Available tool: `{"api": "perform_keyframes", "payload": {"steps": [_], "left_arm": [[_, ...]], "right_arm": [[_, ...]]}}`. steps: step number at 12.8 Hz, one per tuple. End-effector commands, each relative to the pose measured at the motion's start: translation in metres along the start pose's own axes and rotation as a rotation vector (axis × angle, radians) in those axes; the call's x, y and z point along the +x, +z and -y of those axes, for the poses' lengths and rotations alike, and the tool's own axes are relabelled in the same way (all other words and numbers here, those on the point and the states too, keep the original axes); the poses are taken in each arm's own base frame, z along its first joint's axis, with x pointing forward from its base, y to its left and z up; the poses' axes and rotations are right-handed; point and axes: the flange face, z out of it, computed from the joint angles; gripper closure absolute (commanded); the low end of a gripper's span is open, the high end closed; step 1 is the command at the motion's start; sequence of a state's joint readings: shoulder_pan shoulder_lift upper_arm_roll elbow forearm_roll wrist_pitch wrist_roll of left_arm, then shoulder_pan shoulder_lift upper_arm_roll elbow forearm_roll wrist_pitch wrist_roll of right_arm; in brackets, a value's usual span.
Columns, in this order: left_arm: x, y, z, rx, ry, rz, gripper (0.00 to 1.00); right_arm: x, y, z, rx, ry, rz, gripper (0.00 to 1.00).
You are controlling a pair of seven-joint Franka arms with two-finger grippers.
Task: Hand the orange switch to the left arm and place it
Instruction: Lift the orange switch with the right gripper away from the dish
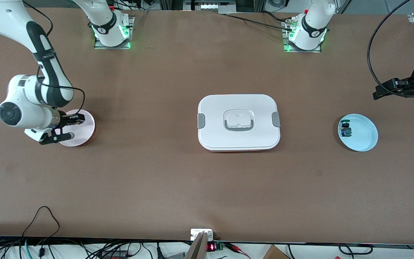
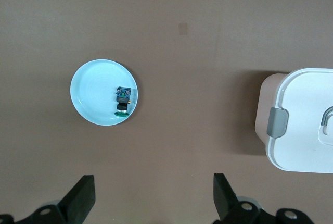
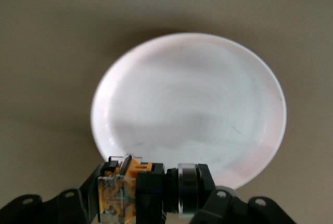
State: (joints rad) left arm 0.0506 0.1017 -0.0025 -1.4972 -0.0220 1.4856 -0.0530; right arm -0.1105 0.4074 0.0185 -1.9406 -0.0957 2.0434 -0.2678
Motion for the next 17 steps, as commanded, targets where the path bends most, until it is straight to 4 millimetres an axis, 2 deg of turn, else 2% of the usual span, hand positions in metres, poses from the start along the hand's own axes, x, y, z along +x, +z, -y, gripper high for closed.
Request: {"api": "perform_keyframes", "payload": {"steps": [1,4,5,7,9,11,13,14,17], "left_arm": [[0.002,-0.005,-0.001,-0.016,-0.009,0.006,0.0],[0.002,-0.004,0.001,-0.016,-0.012,0.007,0.0],[0.002,-0.004,0.0,-0.016,-0.01,0.007,0.0],[0.002,-0.004,0.001,-0.016,-0.012,0.007,0.0],[0.002,-0.004,0.0,-0.016,-0.01,0.007,0.0],[0.002,-0.004,0.0,-0.016,-0.01,0.007,0.0],[0.002,-0.004,0.0,-0.016,-0.01,0.007,0.0],[0.002,-0.004,0.001,-0.016,-0.012,0.007,0.0],[0.002,-0.004,-0.003,-0.014,-0.004,0.007,0.0]], "right_arm": [[0.015,-0.058,0.012,0.039,0.018,0.033,0.89],[0.018,-0.092,0.018,0.05,0.012,0.011,0.89],[0.018,-0.115,0.021,0.072,0.016,-0.012,0.89],[0.017,-0.171,0.042,0.099,-0.006,-0.019,0.89],[0.01,-0.227,0.067,0.087,-0.05,-0.037,0.9],[-0.005,-0.271,0.098,0.085,-0.097,-0.061,0.9],[-0.03,-0.317,0.133,0.201,-0.156,-0.138,0.91],[-0.044,-0.337,0.151,0.243,-0.192,-0.184,0.92],[-0.072,-0.373,0.205,0.254,-0.32,-0.261,0.94]]}}
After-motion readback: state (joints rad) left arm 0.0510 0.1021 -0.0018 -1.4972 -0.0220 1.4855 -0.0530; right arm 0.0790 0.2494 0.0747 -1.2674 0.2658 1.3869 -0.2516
